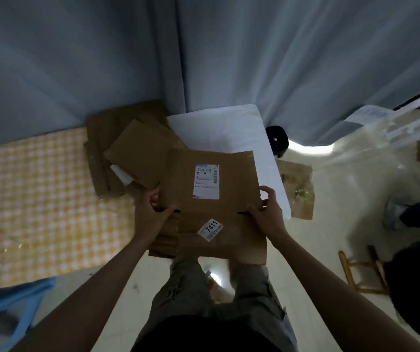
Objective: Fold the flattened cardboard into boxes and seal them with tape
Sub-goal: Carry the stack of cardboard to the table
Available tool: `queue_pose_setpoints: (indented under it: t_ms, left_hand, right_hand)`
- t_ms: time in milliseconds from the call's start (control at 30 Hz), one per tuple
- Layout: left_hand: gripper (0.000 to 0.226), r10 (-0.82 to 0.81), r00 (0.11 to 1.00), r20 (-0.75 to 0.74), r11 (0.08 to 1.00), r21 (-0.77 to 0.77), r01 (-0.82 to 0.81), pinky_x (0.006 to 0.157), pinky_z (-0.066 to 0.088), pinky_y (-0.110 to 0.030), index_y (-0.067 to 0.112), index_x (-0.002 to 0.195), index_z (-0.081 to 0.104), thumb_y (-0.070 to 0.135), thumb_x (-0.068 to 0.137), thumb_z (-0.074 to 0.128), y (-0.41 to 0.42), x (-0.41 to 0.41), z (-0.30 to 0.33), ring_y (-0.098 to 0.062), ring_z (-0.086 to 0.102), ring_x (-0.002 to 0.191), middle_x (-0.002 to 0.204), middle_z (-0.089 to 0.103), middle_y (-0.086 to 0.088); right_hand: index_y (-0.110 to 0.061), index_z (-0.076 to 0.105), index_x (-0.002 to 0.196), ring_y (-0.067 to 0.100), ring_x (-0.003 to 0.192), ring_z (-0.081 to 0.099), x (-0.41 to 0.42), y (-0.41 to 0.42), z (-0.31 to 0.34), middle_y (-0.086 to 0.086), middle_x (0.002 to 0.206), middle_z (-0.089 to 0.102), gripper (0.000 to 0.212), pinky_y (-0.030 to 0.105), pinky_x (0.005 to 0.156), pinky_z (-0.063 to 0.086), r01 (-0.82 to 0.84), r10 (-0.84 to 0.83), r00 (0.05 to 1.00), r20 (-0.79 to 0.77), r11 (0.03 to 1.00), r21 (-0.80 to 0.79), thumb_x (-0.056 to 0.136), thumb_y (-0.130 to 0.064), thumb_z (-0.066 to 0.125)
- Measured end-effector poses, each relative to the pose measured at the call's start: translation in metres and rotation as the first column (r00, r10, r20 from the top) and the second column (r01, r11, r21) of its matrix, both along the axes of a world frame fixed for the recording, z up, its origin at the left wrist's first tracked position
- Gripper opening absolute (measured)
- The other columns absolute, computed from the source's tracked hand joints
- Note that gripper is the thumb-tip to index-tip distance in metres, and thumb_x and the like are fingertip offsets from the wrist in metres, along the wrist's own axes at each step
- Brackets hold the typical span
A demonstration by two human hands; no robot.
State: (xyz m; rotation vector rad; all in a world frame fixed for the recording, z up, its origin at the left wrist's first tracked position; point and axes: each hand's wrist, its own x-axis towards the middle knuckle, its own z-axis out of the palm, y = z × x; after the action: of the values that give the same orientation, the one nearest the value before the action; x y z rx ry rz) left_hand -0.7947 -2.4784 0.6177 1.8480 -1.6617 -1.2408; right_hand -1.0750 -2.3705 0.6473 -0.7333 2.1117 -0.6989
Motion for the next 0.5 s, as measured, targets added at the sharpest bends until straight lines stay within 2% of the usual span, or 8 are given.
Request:
queue_pose_setpoints:
  t_ms: [67,167,300,400,500]
  left_hand:
    - [0.064,0.066,0.998,0.014,0.998,-0.019,-0.065,0.077,0.048,-0.025,0.015,0.131,0.054,0.03,0.077,0.084,0.015,0.0,-0.006,-0.017,0.057,0.096,0.111,0.05,0.003]
    - [0.064,0.163,0.985,0.051,0.986,-0.021,-0.163,0.078,0.054,-0.032,0.016,0.129,0.054,0.035,0.076,0.085,0.045,0.005,-0.018,-0.019,0.061,0.092,0.118,0.052,-0.006]
    - [0.066,0.246,0.964,0.104,0.969,-0.054,-0.242,0.071,0.045,-0.018,0.018,0.128,0.056,0.037,0.073,0.086,0.088,0.013,-0.023,-0.012,0.06,0.085,0.117,0.053,-0.007]
    - [0.067,0.305,0.947,0.105,0.952,-0.064,-0.3,0.066,0.043,-0.013,0.016,0.13,0.056,0.034,0.073,0.086,0.115,0.021,-0.024,-0.002,0.057,0.08,0.118,0.054,-0.008]
    - [0.066,0.328,0.936,0.125,0.944,-0.086,-0.319,0.064,0.041,-0.011,0.015,0.129,0.056,0.035,0.073,0.086,0.133,0.033,-0.025,-0.001,0.057,0.079,0.118,0.056,-0.009]
  right_hand:
    - [-0.023,0.037,0.138,0.005,0.081,0.058,-0.009,-0.004,-0.009,-0.007,0.094,0.058,0.063,0.03,0.078,0.053,-0.08,0.08,0.996,0.024,0.997,-0.016,0.087,-0.022,0.074]
    - [-0.024,0.036,0.138,0.017,0.09,0.062,-0.019,-0.003,-0.026,0.0,0.101,0.061,0.067,0.039,0.083,0.057,-0.182,0.183,0.98,0.072,0.983,-0.028,0.085,-0.025,0.077]
    - [-0.027,0.034,0.139,0.022,0.093,0.063,-0.019,0.01,-0.042,0.003,0.102,0.061,0.07,0.044,0.084,0.057,-0.296,0.301,0.949,0.099,0.953,-0.06,0.084,-0.027,0.078]
    - [-0.033,0.033,0.14,0.023,0.099,0.062,-0.011,0.022,-0.052,0.005,0.108,0.06,0.074,0.046,0.087,0.056,-0.354,0.359,0.926,0.115,0.933,-0.062,0.082,-0.032,0.079]
    - [-0.037,0.033,0.14,0.026,0.106,0.059,0.002,0.032,-0.06,0.005,0.11,0.059,0.073,0.05,0.091,0.054,-0.37,0.375,0.918,0.127,0.927,-0.063,0.082,-0.036,0.077]
